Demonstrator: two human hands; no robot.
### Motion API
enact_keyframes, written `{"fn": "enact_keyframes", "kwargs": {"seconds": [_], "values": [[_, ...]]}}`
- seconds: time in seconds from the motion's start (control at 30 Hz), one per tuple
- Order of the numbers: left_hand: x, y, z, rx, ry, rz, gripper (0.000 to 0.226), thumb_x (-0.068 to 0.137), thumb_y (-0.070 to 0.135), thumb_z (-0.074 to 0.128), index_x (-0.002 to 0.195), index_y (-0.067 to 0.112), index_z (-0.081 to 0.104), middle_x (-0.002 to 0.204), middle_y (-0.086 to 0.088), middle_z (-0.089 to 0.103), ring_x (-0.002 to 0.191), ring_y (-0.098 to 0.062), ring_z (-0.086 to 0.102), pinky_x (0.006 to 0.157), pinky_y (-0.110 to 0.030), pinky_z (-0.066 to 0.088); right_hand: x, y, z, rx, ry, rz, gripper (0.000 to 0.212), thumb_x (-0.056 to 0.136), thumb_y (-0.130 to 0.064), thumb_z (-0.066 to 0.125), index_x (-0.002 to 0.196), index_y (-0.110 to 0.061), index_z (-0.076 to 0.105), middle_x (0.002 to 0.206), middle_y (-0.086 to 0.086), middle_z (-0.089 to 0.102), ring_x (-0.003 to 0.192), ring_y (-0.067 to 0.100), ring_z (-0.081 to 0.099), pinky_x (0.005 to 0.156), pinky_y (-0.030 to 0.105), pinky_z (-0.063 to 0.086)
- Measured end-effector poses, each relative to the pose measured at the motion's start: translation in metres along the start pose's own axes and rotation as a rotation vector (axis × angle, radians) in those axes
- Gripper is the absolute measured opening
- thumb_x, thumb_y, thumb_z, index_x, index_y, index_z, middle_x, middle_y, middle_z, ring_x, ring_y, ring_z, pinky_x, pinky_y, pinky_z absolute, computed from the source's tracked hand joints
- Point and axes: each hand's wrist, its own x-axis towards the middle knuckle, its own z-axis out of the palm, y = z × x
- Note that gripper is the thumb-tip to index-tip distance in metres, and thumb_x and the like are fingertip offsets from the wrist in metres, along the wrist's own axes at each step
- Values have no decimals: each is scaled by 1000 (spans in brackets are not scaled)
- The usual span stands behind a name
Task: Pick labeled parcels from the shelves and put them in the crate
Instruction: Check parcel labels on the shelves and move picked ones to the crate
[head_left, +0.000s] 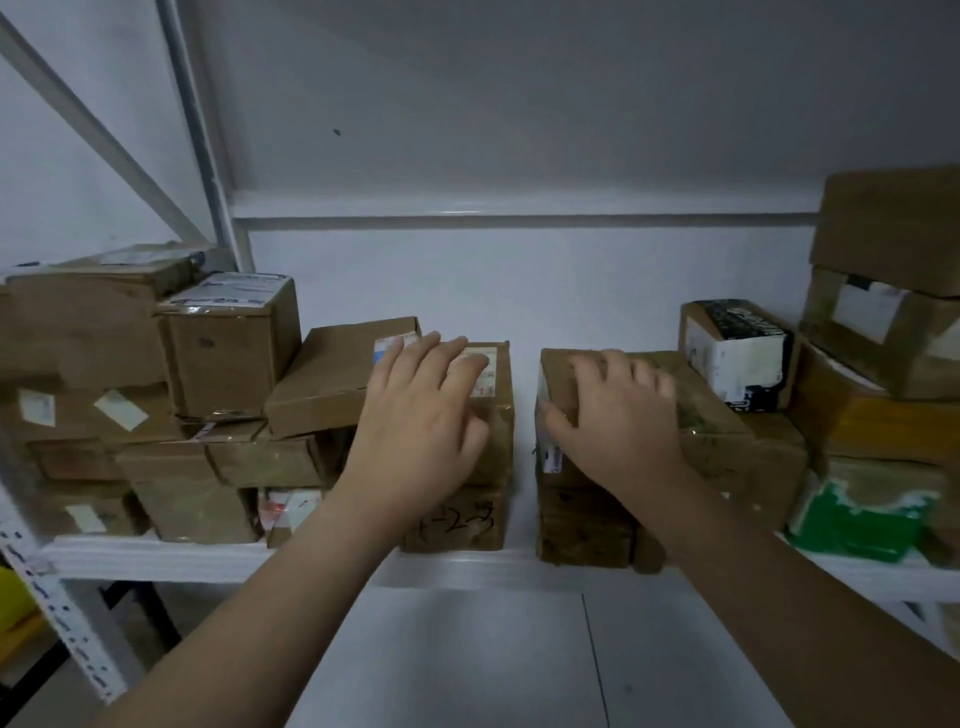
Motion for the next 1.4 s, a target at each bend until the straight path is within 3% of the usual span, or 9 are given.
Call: {"fn": "enact_keyframes", "kwargs": {"seconds": [0.17,0.37,0.47,0.6,0.8,0.87,0.97,1.17,1.4], "values": [[2,22,21,-64,-14,15,35,80,27,46,107,14,64,117,-7,64,116,-30,54,107,-45,32,1,13,14,-178,-207,104,83,81,-80,26,140,-24,36,133,15,47,118,35,49,100,47,27],[0,30,36,-79,-87,-51,33,85,33,46,106,17,66,116,-4,65,116,-27,55,105,-46,35,15,12,25,43,-95,160,68,82,-64,48,131,-18,39,127,9,48,112,30,50,89,40,38],[1,32,40,-96,-83,-89,34,87,36,47,110,19,65,119,-2,63,117,-23,53,105,-43,35,16,20,16,324,108,163,54,81,-53,57,119,-17,46,114,3,47,100,21,48,73,29,37],[10,49,33,-333,-49,-263,43,95,38,48,133,16,50,138,-1,48,130,-17,38,108,-30,26,8,40,5,887,332,232,40,77,-44,62,106,-24,45,110,-8,43,103,15,52,76,32,53],[40,97,18,-1020,7,-584,73,89,48,51,150,29,15,151,4,31,127,-4,35,99,-26,33,1,84,-28,1669,146,382,12,95,-16,52,103,-22,45,100,3,66,77,2,69,59,16,52],[47,108,14,-1216,24,-615,80,82,61,55,145,48,7,149,7,30,127,-6,36,101,-32,35,2,99,-33,1719,98,325,12,96,-15,50,102,-24,46,102,5,67,81,4,69,64,19,53],[55,123,10,-1389,17,-589,79,71,64,66,132,67,17,145,2,42,128,-15,47,100,-45,44,0,115,-38,1774,55,210,24,85,-20,54,106,-25,46,113,9,63,89,8,67,72,26,54],[63,152,12,-1418,106,-501,81,75,43,73,135,64,22,136,5,52,119,-18,56,94,-44,51,-2,136,-45,1852,-1,29,43,67,-15,46,110,-22,46,117,12,56,94,11,63,66,22,52],[63,180,10,-1399,239,-452,70,78,25,66,135,49,33,132,3,55,117,-14,57,89,-43,54,-11,159,-51,1745,-30,-83,42,71,-14,44,112,-25,45,98,-14,67,89,-1,65,69,17,52]]}}
